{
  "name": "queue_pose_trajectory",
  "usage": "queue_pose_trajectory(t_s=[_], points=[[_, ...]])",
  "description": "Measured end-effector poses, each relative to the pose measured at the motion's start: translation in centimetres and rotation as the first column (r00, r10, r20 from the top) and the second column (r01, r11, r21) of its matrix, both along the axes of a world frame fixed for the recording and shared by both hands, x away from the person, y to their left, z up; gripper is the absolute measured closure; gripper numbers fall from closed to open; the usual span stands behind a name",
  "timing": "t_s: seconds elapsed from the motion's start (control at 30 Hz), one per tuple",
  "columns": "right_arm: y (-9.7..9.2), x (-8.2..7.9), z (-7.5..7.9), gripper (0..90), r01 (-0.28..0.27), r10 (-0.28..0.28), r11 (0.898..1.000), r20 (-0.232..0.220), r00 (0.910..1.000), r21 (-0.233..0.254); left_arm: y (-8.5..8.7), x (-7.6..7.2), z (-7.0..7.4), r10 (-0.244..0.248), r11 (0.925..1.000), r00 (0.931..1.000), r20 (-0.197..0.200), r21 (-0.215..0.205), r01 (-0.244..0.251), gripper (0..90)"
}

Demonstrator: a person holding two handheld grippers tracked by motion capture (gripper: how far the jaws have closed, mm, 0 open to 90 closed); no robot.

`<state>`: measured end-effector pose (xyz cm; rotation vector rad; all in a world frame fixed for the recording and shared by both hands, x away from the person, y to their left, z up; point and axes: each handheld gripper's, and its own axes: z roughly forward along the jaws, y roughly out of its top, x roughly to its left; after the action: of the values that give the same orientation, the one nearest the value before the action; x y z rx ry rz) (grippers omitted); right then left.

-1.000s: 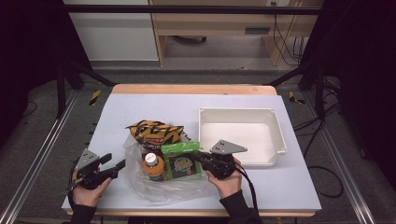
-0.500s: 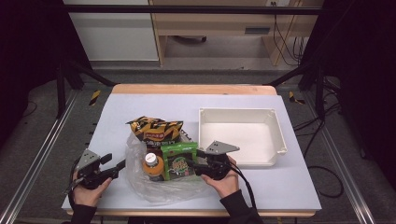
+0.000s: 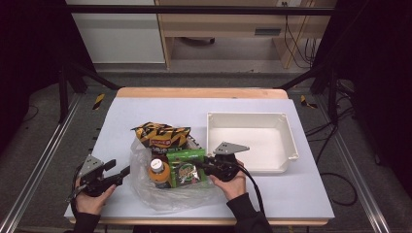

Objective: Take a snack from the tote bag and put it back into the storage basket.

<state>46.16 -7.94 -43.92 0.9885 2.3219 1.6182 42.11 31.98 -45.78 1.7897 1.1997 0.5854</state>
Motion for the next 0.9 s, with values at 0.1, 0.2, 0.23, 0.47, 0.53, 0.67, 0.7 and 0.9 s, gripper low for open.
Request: queue_pose_trajectory(t_s=[0.1, 0.2, 0.23, 0.47, 0.53, 0.67, 0.7, 0.9], points=[[-0.3, -0.3, 0.3, 77.7, 0.0, 0.0, 1.0, 0.013, 0.9999, 0.012, 0.0, 0.0, 0.0, 0.002, 1.0, 1.0, 0.001, 0.001, -0.002, 33.6], [-0.6, -0.9, 0.8, 78.9, -0.001, 0.001, 1.0, 0.045, 0.999, 0.019, 0.0, 0.0, 0.0, 0.003, 1.0, 1.0, 0.002, 0.0, -0.003, 33.6], [-0.7, -1.4, 1.1, 79.3, -0.003, 0.001, 1.0, 0.068, 0.9977, 0.022, 0.0, 0.0, 0.0, 0.003, 1.0, 1.0, 0.003, 0.0, -0.003, 33.6], [-1.1, -2.4, 2.4, 79.4, 0.008, -0.014, 0.999, 0.131, 0.9913, 0.045, 0.0, 0.0, 0.0, 0.005, 1.0, 1.0, 0.002, 0.001, -0.005, 33.5], [-1.2, -2.7, 3.1, 79.3, 0.019, -0.027, 0.998, 0.156, 0.9873, 0.057, 0.0, 0.0, 0.0, 0.006, 1.0, 1.0, 0.004, 0.001, -0.006, 33.3], [-1.3, -2.9, 4.0, 79.1, 0.029, -0.044, 0.996, 0.187, 0.9813, 0.082, 0.1, 0.0, 0.0, 0.006, 1.0, 1.0, 0.005, 0.0, -0.006, 33.1], [-1.3, -2.9, 4.0, 79.1, 0.029, -0.044, 0.996, 0.187, 0.9813, 0.082, 0.1, 0.0, 0.0, 0.006, 1.0, 1.0, 0.005, 0.0, -0.006, 33.1], [-1.3, -3.2, 5.5, 79.0, 0.034, -0.062, 0.992, 0.241, 0.9686, 0.119, 0.0, 0.0, 0.0, 0.004, 1.0, 1.0, 0.005, 0.003, -0.005, 32.8]])
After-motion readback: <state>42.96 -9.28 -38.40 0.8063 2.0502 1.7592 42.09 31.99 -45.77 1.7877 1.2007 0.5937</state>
